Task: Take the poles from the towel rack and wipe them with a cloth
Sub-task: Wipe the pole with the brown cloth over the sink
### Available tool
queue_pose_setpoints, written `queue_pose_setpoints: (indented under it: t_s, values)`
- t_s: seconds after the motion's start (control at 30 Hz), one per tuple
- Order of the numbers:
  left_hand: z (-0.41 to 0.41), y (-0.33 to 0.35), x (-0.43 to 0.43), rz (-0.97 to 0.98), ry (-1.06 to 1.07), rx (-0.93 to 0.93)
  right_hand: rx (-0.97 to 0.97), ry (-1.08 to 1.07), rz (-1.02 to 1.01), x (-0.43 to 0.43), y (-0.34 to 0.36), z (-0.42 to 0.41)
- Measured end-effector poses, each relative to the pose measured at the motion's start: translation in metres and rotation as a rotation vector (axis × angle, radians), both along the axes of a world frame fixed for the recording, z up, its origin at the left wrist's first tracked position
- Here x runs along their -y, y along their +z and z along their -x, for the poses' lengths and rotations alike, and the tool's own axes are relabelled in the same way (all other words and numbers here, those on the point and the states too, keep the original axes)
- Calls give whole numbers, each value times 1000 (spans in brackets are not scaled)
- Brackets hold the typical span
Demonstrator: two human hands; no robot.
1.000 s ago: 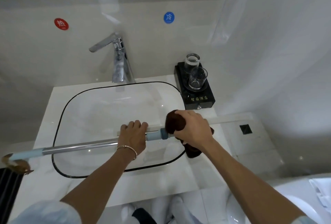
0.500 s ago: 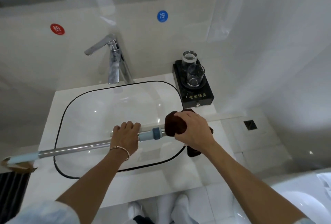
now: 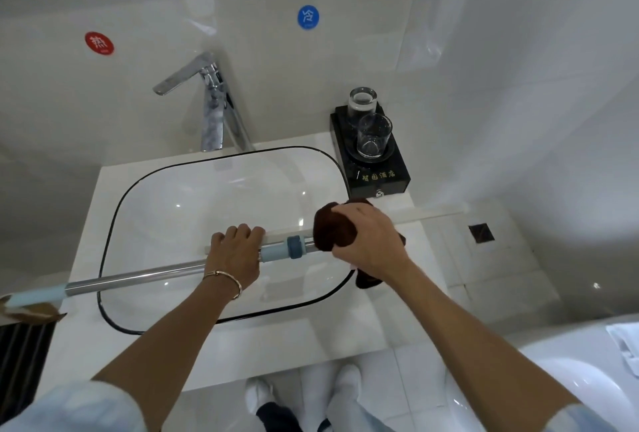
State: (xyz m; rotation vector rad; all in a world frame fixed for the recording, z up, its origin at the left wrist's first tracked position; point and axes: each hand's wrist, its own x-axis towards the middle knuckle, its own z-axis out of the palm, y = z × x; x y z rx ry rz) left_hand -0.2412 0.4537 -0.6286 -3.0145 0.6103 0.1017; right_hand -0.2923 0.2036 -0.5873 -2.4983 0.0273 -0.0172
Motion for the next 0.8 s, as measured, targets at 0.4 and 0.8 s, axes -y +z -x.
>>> queue_pose_setpoints:
  t_s: [0.4,0.8]
  values:
    - [0,3,7,-11,8,-27,-98,-333,56,73,19,2]
    - [1,2,4,1,-21,-17,-133,-471,77,123,12,15]
